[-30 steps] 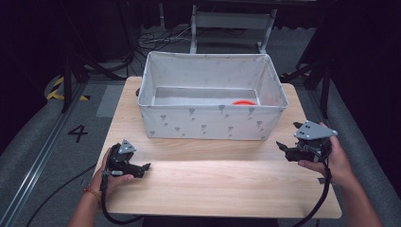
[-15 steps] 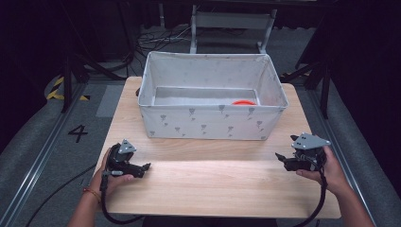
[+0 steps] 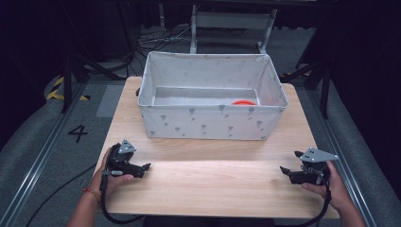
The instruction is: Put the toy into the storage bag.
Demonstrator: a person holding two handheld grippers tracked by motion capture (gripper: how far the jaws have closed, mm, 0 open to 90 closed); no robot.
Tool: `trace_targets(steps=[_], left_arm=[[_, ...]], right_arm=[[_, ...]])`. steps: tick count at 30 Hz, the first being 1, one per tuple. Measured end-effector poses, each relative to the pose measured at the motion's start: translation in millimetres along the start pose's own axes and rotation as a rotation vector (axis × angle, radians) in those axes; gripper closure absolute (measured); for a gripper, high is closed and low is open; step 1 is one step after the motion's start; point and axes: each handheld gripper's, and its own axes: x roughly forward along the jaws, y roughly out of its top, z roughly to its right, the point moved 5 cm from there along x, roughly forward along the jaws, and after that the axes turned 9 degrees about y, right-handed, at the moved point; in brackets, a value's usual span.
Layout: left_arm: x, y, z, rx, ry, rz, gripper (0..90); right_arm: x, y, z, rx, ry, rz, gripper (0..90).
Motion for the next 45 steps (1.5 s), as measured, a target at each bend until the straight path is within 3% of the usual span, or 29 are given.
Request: trace_targets(steps=[7, 9, 10, 11, 16, 34, 38, 45], left_arm=[[0.0, 0.0, -0.1, 0.001, -0.001, 0.000, 0.4], [0.0, 0.0, 0.0, 0.000, -0.001, 0.000, 0.4], [0.0, 0.0, 0.0, 0.000, -0.001, 0.000, 0.4], [0.0, 0.0, 0.0, 0.000, -0.001, 0.000, 0.4], [0.2, 0.1, -0.2, 0.002, -0.004, -0.001, 0.3], [1.2, 1.0, 0.0, 0.001, -0.009, -0.001, 0.2], [1.2, 1.0, 0.0, 0.001, -0.009, -0.001, 0.2], [1.2, 1.0, 0.0, 0.001, -0.009, -0.001, 0.2]], right_arm=[[3.6, -23.3, 0.4, 0.059, 0.025, 0.004, 18.7], [8.4, -31.8, 3.3, 0.110, 0.033, 0.010, 18.7], [8.4, -31.8, 3.3, 0.110, 0.033, 0.010, 18.7], [11.5, -37.3, 6.5, 0.149, 0.032, 0.010, 18.7], [14.6, -43.9, 11.5, 0.217, 0.020, 0.019, 16.1], [14.8, -44.3, 12.2, 0.228, 0.006, 0.014, 13.8], [15.9, -44.7, 13.7, 0.246, -0.016, 0.002, 7.9], [16.1, -44.7, 13.9, 0.251, -0.022, 0.000, 7.3]])
